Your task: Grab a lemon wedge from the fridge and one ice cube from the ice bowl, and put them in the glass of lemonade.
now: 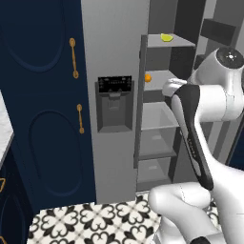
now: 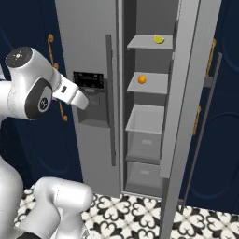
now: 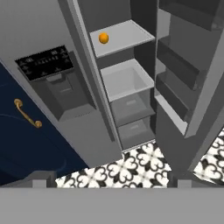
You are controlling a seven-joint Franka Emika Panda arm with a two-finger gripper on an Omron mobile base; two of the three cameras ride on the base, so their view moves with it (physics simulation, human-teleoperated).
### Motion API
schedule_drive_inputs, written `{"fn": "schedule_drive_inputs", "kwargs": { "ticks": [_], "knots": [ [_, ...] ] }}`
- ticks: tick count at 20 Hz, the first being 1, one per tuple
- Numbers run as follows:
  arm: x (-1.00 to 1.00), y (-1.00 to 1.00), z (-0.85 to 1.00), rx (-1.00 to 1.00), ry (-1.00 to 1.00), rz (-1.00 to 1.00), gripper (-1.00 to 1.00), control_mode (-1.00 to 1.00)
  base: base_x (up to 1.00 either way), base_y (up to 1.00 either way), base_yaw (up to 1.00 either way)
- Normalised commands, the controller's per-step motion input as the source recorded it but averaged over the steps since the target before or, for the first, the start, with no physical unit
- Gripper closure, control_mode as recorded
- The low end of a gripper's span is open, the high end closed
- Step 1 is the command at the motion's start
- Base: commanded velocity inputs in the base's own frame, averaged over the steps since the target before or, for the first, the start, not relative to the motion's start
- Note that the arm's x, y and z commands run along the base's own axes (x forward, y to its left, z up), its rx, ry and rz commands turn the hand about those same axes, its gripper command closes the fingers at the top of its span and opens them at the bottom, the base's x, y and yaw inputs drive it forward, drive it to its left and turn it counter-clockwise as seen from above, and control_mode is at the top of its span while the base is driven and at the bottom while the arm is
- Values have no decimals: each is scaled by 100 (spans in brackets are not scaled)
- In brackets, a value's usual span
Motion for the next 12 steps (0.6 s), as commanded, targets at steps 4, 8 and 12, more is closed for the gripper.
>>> {"fn": "schedule_drive_inputs", "kwargs": {
  "ticks": [4,8,12],
  "knots": [
    [-50,0,-9,0,0,0,-100,-100,0,0,0],
    [-20,-9,-7,0,-3,-2,-100,-100,0,0,0],
    [-12,-4,-1,0,-5,-6,-100,100,0,-5,-4]
  ]
}}
